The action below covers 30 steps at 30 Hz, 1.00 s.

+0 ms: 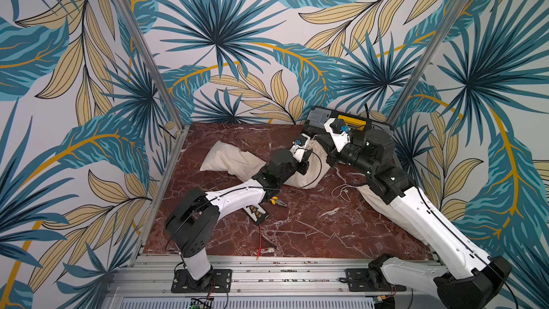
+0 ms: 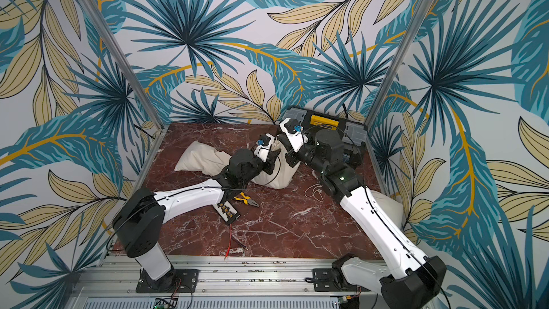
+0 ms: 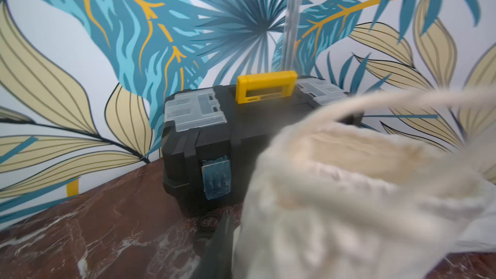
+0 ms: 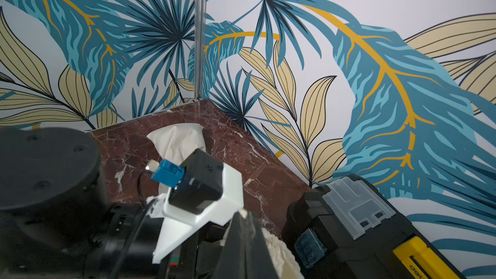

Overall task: Close the soil bag
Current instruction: Frap the soil bag at the center of the board.

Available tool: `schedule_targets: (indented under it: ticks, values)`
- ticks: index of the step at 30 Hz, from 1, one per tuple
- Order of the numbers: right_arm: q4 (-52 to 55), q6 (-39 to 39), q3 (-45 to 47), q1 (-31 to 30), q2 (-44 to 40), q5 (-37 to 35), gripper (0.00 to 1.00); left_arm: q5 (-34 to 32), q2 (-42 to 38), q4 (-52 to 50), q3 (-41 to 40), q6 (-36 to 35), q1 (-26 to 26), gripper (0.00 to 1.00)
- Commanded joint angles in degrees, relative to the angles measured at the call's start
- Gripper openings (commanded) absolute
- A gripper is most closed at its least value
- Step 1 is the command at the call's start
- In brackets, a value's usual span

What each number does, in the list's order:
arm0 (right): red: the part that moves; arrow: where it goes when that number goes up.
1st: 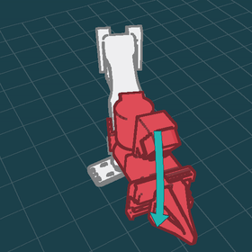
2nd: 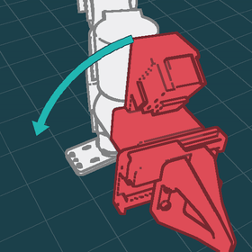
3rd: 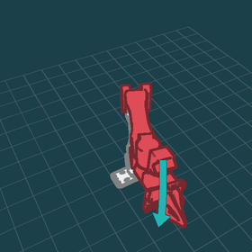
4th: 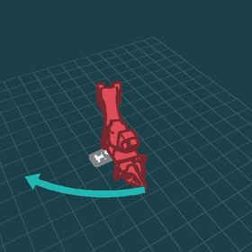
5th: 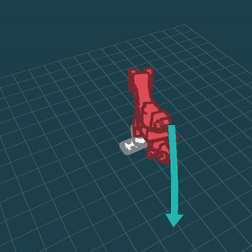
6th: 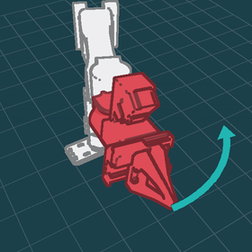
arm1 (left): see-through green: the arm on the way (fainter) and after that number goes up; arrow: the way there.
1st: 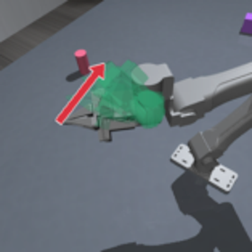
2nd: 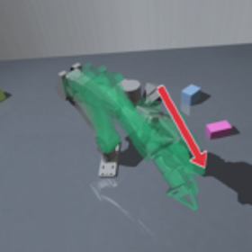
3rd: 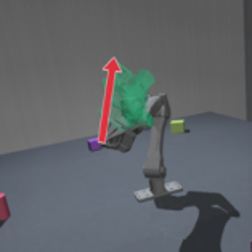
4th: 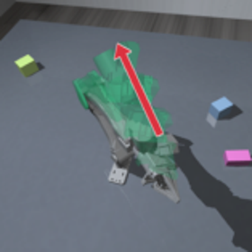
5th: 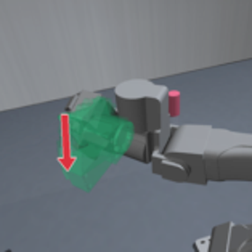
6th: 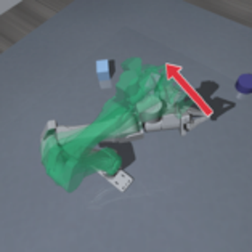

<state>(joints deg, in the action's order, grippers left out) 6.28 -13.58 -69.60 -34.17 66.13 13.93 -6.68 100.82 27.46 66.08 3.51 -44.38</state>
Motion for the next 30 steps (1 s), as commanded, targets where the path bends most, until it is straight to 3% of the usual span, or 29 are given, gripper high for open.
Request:
schedule_targets:
  ticks: [1,6,14,18,21,25,30]
  values:
    - [-7.28,2.02,-1.99,-0.24,-7.5,-1.81,0.0,-8.29,3.75,-0.17,-1.4,1.96,0.55,0.19]
    - [-9.9,2.35,0.24,-0.2,-14.59,-7.28,0.0,-7.48,7.2,-1.06,-2.38,8.23,4.18,0.08]
    - [-14.92,1.82,7.0,-0.17,-27.2,-19.62,0.0,-6.61,8.12,-2.85,-5.44,13.21,10.12,0.04]
    - [-17.53,2.38,11.92,-0.19,-30.87,-24.17,0.0,-6.31,3.94,-1.79,-8.89,14.48,14.55,0.01]
    - [-13.23,3.82,12.63,-0.18,-27.64,-21.03,0.0,-4.88,-1.04,-1.33,-10.54,8.57,15.12,0.0]
    - [-12.64,7.5,16.3,-0.15,-18.84,-15.54,0.0,8.67,-4.59,3.08,-12.69,5.3,14.98,0.0]
    - [-18.49,9.27,22.41,0.01,-8.75,-6.96,0.25,17.31,-8.01,5.9,-14.59,4.48,14.98,0.0]
